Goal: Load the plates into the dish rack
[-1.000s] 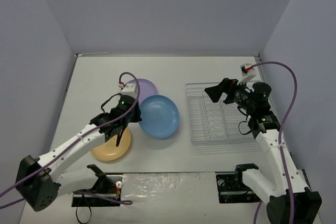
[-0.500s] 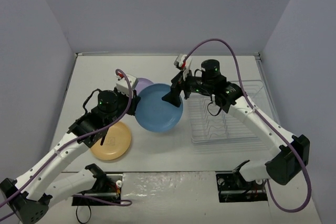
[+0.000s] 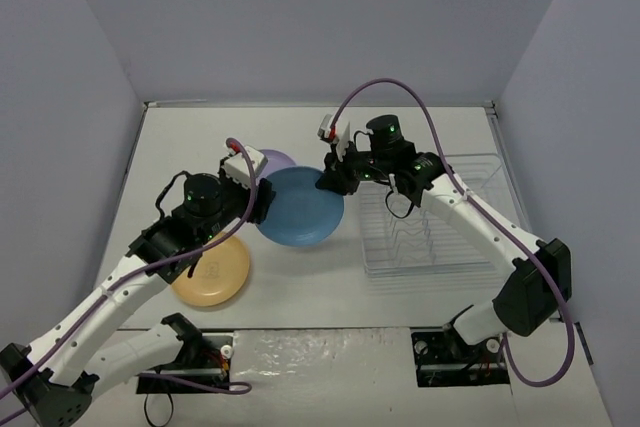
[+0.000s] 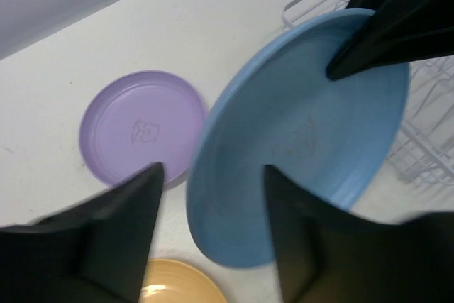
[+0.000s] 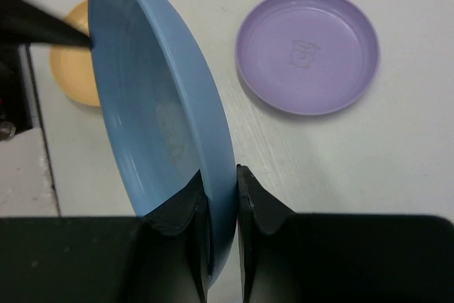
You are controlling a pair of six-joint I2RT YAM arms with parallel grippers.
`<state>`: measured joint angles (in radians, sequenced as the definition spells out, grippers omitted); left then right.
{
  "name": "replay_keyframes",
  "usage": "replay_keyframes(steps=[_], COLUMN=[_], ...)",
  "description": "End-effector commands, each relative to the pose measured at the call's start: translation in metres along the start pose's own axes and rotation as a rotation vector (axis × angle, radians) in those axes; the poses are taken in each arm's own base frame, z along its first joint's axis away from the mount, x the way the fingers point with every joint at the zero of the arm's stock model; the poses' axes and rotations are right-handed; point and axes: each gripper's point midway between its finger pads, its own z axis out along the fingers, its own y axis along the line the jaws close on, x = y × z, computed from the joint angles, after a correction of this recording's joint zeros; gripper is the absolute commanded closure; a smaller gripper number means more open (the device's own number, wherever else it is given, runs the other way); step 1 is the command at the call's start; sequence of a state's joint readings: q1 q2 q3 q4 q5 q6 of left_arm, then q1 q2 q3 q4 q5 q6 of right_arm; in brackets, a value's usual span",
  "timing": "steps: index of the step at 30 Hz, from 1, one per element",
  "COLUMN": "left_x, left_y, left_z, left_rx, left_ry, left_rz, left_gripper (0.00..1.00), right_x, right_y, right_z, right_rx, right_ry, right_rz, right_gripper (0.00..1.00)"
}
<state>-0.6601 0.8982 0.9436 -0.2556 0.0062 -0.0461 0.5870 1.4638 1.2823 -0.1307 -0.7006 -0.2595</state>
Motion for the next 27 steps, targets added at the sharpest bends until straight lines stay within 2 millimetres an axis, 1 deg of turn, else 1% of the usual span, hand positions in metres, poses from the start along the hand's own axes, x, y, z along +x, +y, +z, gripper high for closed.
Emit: replay_keyframes(steps=[1, 2, 3, 5, 7, 9, 10, 11, 14, 15, 17, 19, 20, 21, 23, 24, 26, 27], left_x=[-0.058, -0.058, -0.059, -0.06, -0.062, -0.06, -0.057, -0.054, -0.04, -0.034, -0.021, -0.007, -0.003, 0.008, 0.023, 0.032, 0.046, 0.049], left_y=[0.006, 0.011, 0.018, 0.026, 0.036, 0.046, 0.049, 0.052, 0.063, 0.066, 0.074, 0.085, 0.091, 0.094, 0.105, 0.107, 0.114, 0.115], left_z=[-0.015, -0.017, -0.019, -0.024, -0.03, -0.036, -0.037, -0.038, -0.038, -0.036, -0.034, -0.031, -0.03, -0.026, -0.021, -0.017, -0.01, -0.009], left_rx=[-0.046, -0.077, -0.112, -0.162, -0.222, -0.279, -0.303, -0.323, -0.39, -0.407, -0.452, -0.498, -0.513, -0.521, -0.549, -0.559, -0.586, -0.594], left_ry=[-0.171, -0.164, -0.16, -0.159, -0.166, -0.165, -0.154, -0.146, -0.114, -0.101, -0.079, -0.056, -0.049, -0.023, 0.007, 0.03, 0.069, 0.075], left_rz=[-0.081, -0.094, -0.108, -0.134, -0.176, -0.204, -0.213, -0.226, -0.271, -0.281, -0.301, -0.333, -0.352, -0.359, -0.386, -0.391, -0.4, -0.404], left_gripper=[0.03, 0.03, 0.03, 0.03, 0.03, 0.03, 0.03, 0.03, 0.03, 0.03, 0.03, 0.03, 0.03, 0.03, 0.03, 0.03, 0.03, 0.03], right_x=[-0.056, -0.064, -0.078, -0.098, -0.119, -0.133, -0.135, -0.134, -0.107, -0.103, -0.085, -0.073, -0.071, -0.067, -0.054, -0.052, -0.046, -0.043], right_y=[-0.041, -0.049, -0.057, -0.068, -0.078, -0.084, -0.087, -0.09, -0.105, -0.108, -0.114, -0.12, -0.12, -0.12, -0.118, -0.12, -0.123, -0.124], right_z=[-0.034, -0.043, -0.059, -0.082, -0.106, -0.135, -0.144, -0.149, -0.165, -0.168, -0.175, -0.183, -0.187, -0.189, -0.19, -0.191, -0.193, -0.193], right_rx=[0.248, 0.304, 0.383, 0.489, 0.583, 0.646, 0.659, 0.665, 0.681, 0.686, 0.695, 0.707, 0.704, 0.688, 0.636, 0.635, 0.637, 0.634], right_ry=[-0.098, -0.107, -0.132, -0.169, -0.204, -0.207, -0.191, -0.17, 0.009, 0.045, 0.176, 0.275, 0.304, 0.339, 0.414, 0.429, 0.474, 0.486], right_rz=[-0.179, -0.198, -0.224, -0.304, -0.434, -0.567, -0.62, -0.667, -0.769, -0.794, -0.886, -0.968, -1.0, -1.031, -1.059, -1.067, -1.087, -1.089], right_gripper=[1.0, 1.0, 1.0, 1.0, 1.0, 1.0, 1.0, 1.0, 1.0, 1.0, 1.0, 1.0, 1.0, 1.0, 1.0, 1.0, 1.0, 1.0])
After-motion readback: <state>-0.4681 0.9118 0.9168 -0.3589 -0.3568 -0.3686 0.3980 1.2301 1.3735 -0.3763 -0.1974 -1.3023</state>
